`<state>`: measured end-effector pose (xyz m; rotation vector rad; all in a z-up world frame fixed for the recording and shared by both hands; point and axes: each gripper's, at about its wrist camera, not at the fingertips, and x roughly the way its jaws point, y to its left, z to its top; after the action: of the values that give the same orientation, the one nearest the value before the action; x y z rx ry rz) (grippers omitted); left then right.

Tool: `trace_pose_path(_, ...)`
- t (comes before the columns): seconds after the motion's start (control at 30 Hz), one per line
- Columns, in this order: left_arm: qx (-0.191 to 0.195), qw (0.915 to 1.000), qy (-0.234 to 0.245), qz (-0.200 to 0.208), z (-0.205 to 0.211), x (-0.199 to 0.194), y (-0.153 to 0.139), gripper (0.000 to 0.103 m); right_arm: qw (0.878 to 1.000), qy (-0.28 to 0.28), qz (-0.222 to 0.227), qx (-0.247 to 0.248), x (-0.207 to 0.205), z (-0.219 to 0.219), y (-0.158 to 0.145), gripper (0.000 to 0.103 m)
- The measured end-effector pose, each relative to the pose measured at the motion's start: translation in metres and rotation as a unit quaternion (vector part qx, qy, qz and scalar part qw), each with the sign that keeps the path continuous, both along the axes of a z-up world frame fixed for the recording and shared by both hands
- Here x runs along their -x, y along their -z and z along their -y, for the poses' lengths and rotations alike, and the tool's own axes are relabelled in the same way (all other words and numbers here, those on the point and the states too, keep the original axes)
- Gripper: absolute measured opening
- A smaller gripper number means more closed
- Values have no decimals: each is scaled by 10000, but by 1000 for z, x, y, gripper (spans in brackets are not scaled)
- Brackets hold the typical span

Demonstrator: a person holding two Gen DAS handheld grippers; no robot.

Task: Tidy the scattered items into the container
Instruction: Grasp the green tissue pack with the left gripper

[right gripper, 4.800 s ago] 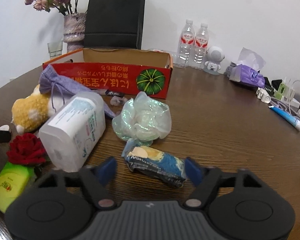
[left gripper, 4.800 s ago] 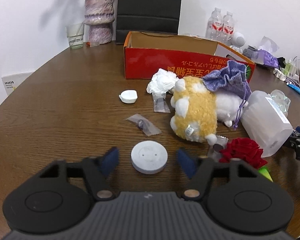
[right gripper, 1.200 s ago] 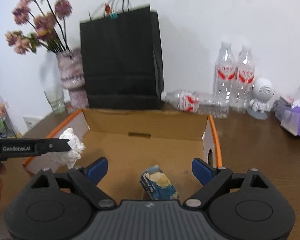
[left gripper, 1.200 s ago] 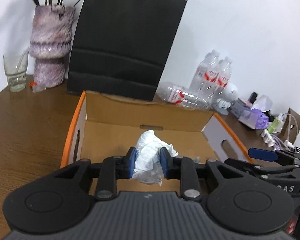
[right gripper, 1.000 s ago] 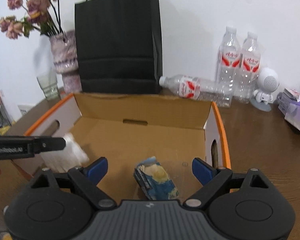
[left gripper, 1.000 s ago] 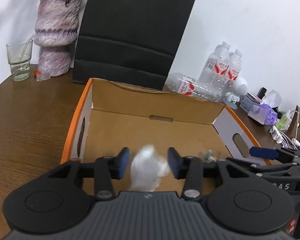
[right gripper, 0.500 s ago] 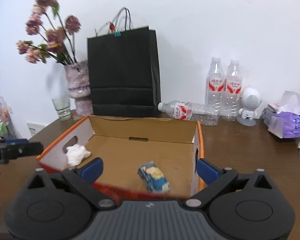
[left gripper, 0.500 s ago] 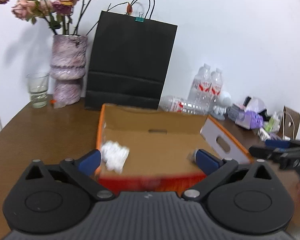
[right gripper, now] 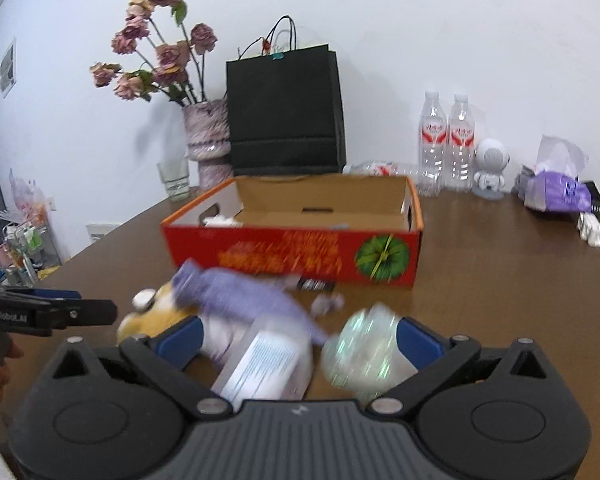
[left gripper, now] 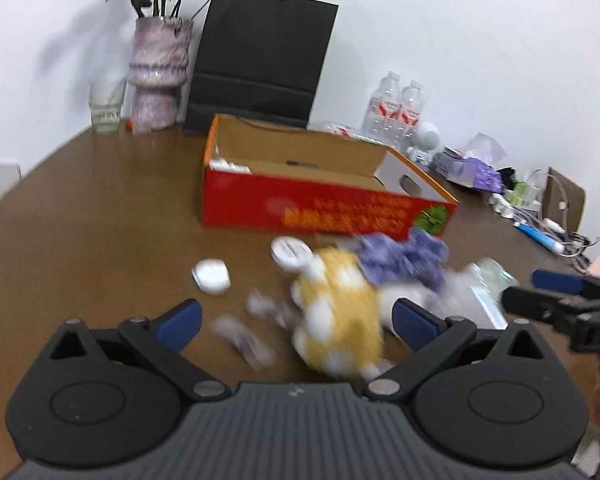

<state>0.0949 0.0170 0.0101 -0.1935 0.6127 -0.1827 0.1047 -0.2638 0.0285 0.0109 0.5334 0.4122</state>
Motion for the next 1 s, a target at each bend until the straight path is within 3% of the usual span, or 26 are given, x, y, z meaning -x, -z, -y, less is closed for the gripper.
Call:
trace_pose_path(0.27, 63, 9990, 370, -221, 16, 48, 16, 103, 9997, -80, -212, -47, 53, -2, 16, 103)
trace_pose_path(0.5, -309, 9931, 1039, -435, 63, 60, 21, 103, 9991, 278, -287, 143, 73, 13, 21, 103)
trace_pose_path(0.7, -559, 9899, 1138, -638, 97, 57, 28, 102, 9980, 532, -333, -4, 82, 30, 24, 103)
trace_pose_path(0.73, -624, 9896, 1089, -708, 100, 57, 30, 99, 9980, 533, -339, -21, 83, 31, 25, 103)
trace_pose_path(0.83, -733, 9904, 919, -722, 100, 61, 34, 76, 9982, 473, -366, -79, 83, 33, 25, 103)
trace_pose_path(0.87, -719, 9913, 858, -698, 96, 63, 34, 58, 9984, 411, -375, -103, 82, 31, 25, 103)
trace_pose_path(0.9, -651, 9924, 777, -692, 89, 64, 33, 47, 9987, 325, -369, -121, 81, 28, 24, 103)
trace_pose_path(1.0, -449, 9954, 513, -677, 63, 72, 32, 46, 9992, -89, -351, -179, 80, 13, 21, 103)
